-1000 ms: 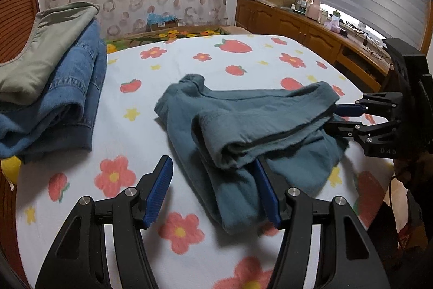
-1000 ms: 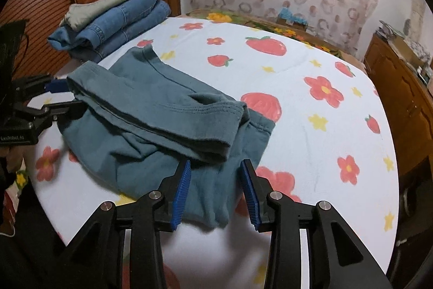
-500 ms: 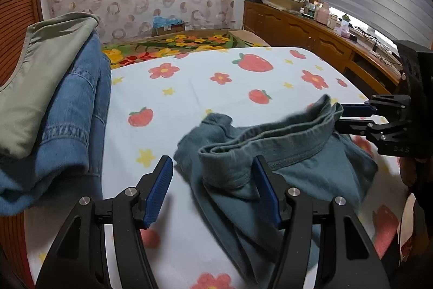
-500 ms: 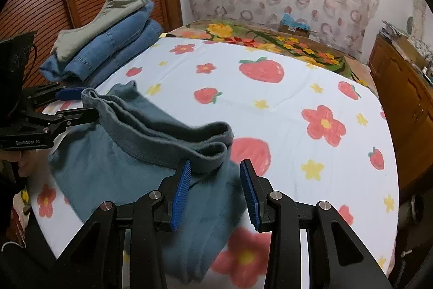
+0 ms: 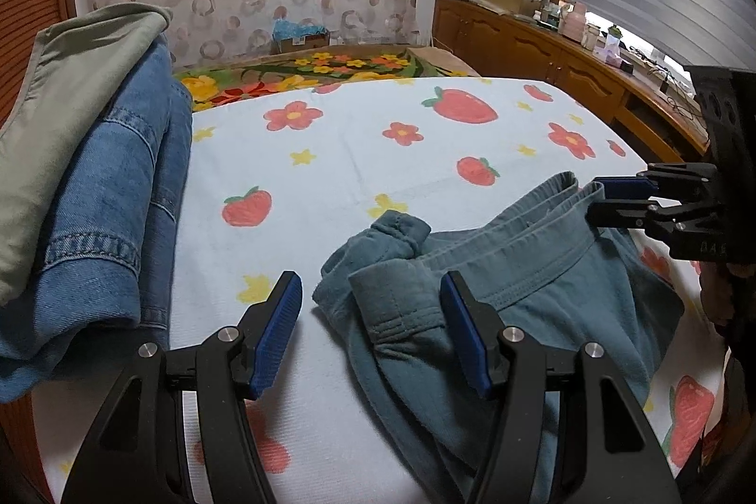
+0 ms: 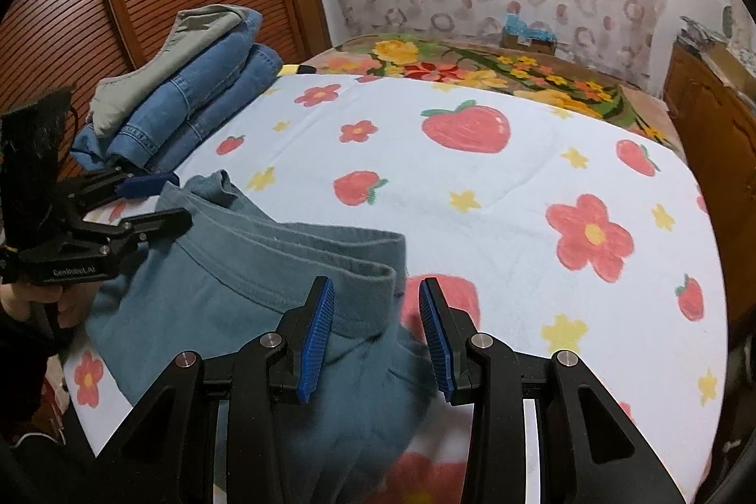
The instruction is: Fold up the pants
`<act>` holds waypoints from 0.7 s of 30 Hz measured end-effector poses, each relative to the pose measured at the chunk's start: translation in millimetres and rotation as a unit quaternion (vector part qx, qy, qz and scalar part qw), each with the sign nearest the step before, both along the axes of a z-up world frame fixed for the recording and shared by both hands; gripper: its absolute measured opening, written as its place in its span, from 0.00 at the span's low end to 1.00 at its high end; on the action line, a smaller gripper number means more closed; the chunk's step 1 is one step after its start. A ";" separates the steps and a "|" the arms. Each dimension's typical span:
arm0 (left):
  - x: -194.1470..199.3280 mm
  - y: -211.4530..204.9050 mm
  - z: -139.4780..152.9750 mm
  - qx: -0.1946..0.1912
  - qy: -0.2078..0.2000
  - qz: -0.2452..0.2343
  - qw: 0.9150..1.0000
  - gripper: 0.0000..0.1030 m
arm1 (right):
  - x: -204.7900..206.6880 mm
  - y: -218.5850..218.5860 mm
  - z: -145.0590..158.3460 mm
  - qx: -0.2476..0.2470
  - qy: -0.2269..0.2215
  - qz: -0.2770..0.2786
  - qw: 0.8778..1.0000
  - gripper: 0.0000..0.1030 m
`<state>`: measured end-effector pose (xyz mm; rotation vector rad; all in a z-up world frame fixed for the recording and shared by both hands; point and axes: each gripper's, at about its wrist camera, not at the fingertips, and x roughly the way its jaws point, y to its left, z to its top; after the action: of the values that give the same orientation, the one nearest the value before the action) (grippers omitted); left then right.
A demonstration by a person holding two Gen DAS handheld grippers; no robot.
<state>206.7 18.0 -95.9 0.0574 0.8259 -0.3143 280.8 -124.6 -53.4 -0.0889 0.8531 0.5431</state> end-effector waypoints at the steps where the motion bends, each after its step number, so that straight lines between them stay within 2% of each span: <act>1: 0.2 0.3 -0.5 -0.001 0.000 0.000 1.000 0.60 | 0.5 0.5 0.1 0.004 0.000 0.005 1.000 0.14; 2: 0.4 0.8 -0.9 -0.002 0.001 -0.001 1.000 0.60 | 0.8 1.4 0.4 0.009 -0.003 0.009 1.000 0.07; 4: 0.4 1.3 -1.0 -0.003 0.000 -0.001 1.000 0.60 | -0.5 -1.1 3.6 0.018 -0.019 0.002 1.000 0.07; 9: -4.3 1.6 3.4 -0.004 -0.007 -0.001 1.000 0.60 | 1.0 -1.1 2.1 0.012 -0.011 -0.008 1.000 0.07; 11: -7.6 2.5 5.2 -0.006 -0.009 0.000 1.000 0.60 | -1.3 -2.2 3.0 0.014 -0.007 -0.008 1.000 0.12; 16: -24.0 6.5 11.1 -0.014 -0.014 0.000 1.000 0.60 | -15.5 -11.2 11.6 0.011 -0.010 -0.019 1.000 0.15; 21: -49.5 12.6 14.1 -0.029 -0.017 -0.004 0.999 0.60 | -43.3 -22.1 11.9 0.008 0.000 -0.030 1.000 0.24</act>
<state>157.1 30.6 -81.8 0.0122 0.7828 -0.3434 237.5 -146.7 -41.5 -0.0485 0.8486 0.4927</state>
